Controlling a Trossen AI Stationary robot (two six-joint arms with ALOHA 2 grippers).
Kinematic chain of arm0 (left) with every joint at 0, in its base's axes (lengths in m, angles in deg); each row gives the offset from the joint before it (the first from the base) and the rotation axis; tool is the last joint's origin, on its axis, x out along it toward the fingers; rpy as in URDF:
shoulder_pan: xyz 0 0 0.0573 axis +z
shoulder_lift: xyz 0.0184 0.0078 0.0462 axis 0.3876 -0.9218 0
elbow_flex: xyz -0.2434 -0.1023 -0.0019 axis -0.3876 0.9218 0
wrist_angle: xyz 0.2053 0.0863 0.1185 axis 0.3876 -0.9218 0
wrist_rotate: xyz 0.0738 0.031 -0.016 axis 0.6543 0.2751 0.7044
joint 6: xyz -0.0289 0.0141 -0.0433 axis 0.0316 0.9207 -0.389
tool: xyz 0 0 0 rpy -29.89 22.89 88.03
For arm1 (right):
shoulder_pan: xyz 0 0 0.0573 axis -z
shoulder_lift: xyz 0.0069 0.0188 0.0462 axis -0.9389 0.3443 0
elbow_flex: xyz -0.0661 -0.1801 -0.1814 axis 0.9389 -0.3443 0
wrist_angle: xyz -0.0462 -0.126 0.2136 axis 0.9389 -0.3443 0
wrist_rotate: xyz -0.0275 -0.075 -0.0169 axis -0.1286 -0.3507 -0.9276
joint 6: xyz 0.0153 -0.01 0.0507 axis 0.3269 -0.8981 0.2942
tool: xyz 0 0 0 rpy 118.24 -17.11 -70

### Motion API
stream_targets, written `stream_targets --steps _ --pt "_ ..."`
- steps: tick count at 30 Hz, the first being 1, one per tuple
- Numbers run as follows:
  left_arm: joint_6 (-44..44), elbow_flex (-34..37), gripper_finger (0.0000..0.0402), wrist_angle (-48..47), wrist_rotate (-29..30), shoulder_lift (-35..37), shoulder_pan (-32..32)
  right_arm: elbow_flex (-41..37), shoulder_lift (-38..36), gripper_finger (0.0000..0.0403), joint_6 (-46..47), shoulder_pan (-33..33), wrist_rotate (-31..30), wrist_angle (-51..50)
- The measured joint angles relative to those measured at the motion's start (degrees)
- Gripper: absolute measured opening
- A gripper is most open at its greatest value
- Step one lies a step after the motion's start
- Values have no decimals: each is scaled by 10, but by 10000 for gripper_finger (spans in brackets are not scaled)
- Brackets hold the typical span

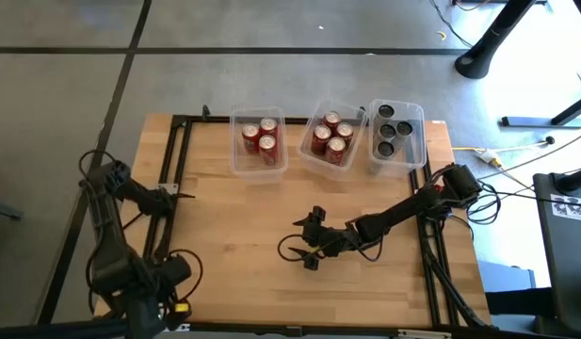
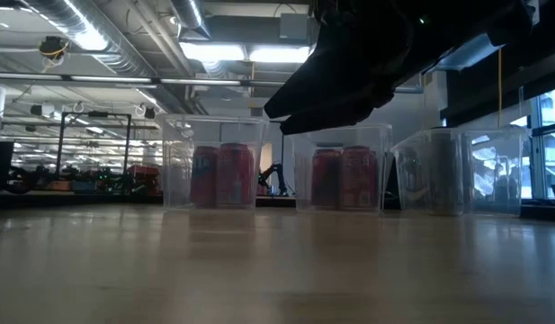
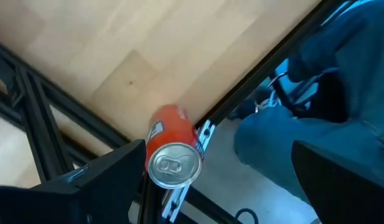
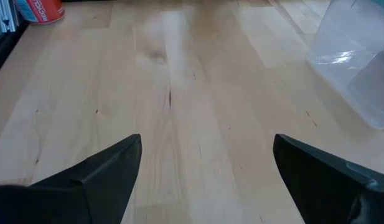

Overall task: Sort soda cans
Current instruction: Put the orange soda can into the left transparent bin

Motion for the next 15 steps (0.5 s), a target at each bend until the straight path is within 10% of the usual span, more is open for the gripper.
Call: stream_targets --steps 15 --pt "-152 0 386 -1 -78 -56 -79 0 0 360 0 0 1 0"
